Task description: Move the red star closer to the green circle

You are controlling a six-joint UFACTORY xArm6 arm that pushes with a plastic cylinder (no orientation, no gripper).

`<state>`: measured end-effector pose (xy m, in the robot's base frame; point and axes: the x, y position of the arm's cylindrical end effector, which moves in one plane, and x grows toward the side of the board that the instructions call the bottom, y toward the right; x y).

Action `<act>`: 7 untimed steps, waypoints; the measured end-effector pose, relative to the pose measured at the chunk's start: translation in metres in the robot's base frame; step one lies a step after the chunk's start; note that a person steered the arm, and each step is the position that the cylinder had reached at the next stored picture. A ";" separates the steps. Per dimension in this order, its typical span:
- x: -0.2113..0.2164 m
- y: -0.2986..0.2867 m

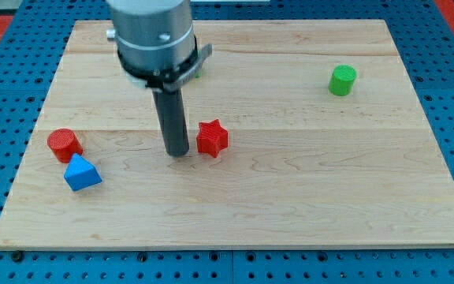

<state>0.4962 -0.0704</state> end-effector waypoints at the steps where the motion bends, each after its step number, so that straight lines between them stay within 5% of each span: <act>1: -0.004 0.061; 2: -0.036 0.100; 5: -0.041 -0.035; 6: -0.074 -0.023; 7: -0.094 0.103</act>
<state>0.4025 0.0327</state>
